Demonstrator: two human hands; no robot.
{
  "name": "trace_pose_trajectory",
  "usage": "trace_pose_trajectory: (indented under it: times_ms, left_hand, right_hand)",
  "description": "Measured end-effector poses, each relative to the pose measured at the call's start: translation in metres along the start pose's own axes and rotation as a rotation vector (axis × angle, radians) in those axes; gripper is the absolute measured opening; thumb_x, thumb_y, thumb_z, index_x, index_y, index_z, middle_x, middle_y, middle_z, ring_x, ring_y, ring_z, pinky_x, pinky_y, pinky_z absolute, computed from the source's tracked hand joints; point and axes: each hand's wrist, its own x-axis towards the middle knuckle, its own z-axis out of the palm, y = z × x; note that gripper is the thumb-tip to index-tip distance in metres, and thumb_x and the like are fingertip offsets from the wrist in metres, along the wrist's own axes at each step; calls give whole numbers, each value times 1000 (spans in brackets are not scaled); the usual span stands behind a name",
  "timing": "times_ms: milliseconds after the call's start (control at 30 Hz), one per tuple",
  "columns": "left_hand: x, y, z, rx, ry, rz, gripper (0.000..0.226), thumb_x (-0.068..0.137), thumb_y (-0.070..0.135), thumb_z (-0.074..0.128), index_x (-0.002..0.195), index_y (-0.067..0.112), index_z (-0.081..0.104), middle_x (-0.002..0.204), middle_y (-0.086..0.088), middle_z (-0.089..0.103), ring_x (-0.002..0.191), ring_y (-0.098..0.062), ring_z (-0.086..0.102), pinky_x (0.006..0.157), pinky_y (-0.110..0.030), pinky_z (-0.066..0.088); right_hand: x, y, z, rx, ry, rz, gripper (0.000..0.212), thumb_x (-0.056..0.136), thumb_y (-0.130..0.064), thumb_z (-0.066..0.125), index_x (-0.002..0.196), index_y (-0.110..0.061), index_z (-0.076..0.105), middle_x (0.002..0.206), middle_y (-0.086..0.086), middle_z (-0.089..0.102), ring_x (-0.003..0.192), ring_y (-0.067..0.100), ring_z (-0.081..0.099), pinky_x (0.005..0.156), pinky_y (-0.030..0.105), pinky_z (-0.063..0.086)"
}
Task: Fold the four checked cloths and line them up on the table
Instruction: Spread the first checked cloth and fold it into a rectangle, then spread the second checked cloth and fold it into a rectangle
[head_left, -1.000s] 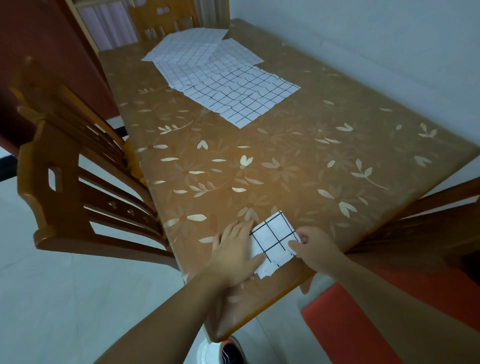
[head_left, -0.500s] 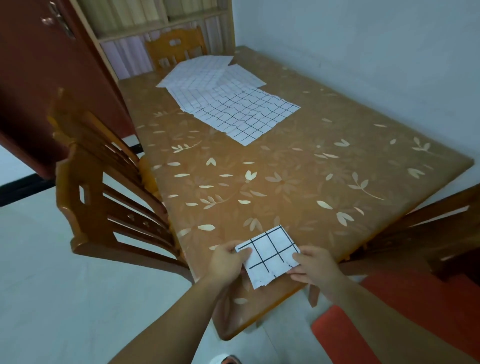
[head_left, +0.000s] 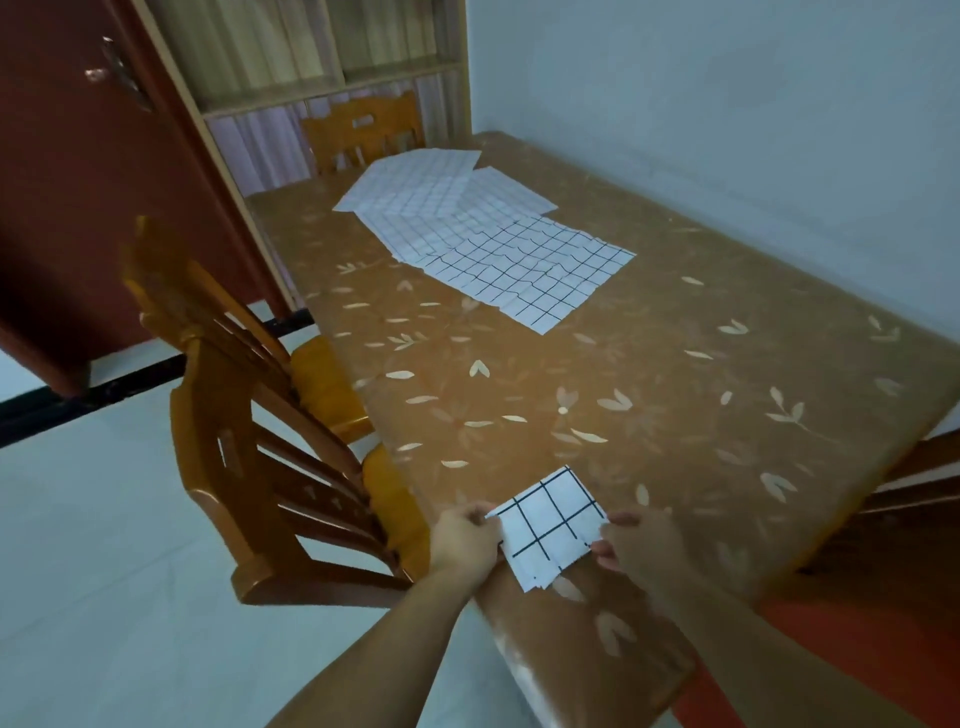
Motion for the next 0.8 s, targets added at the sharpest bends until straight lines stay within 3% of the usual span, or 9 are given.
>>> trace_pose_trajectory:
  times_ms: [67,167,233,333,467,567,633,700,800]
  left_hand:
    - [17,3,-12,127,-30,64,15,88,11,63,81,18,75,84,-2,74,82,-25,69,75,-38,59]
    - [33,11,-23,304,-25,172,13,88,10,63,89,21,69,86,7,63,83,-12,59,74,-21,46]
    - [39,11,-25,362,-45,224,17,88,8,62,86,25,65,82,8,60,81,-9,55,72,-18,43]
    - [42,7,-24,458,-103,281,19,89,8,59,90,22,71,86,7,67,77,-8,59,70,-20,49]
    - [41,8,-27,528,-148,340,24,89,11,58,109,20,70,99,5,69,86,-9,60,82,-23,51]
    - [37,15,-37,637,-179,425,23,88,14,56,106,23,67,91,8,65,84,-11,59,82,-28,52]
    - [33,24,-46,756,-180,459,25,89,20,53,110,28,64,96,7,66,86,-14,61,79,-31,54]
    - [24,37,-57,887,-194,512,28,91,26,50,116,30,63,105,5,65,92,-16,61,80,-33,55]
    - [9,63,-76,1064,-188,609,37,91,33,51,127,31,58,118,6,59,107,-17,56,87,-35,53]
  right_hand:
    - [4,-3,16,-79,29,-34,16,98,7,39,92,1,53,73,15,56,48,12,65,41,21,51]
    - [16,-3,32,-214,146,-68,26,92,1,53,72,-13,60,80,16,68,79,29,69,67,39,58]
    - [17,1,38,-286,266,-96,31,87,0,58,63,-19,59,73,15,69,77,32,68,77,50,57]
    - [35,17,40,-322,309,-117,26,83,1,58,63,-16,59,71,17,68,74,35,67,74,56,56]
    - [23,11,43,-353,295,-138,26,84,-1,57,66,-19,63,71,11,68,73,32,66,80,51,55]
    - [4,-6,41,-486,255,-174,15,88,-4,54,86,-13,67,78,3,62,81,27,51,93,30,29]
    - [-3,-11,34,-615,227,-216,12,88,-9,54,88,-17,63,81,-5,59,95,24,52,103,32,22]
    - [-9,-14,27,-767,187,-326,10,87,-19,51,93,-24,57,90,-7,56,110,23,53,110,45,28]
    - [-27,-32,20,-954,146,-469,33,83,-32,44,114,-23,53,104,0,56,104,23,56,88,37,46]
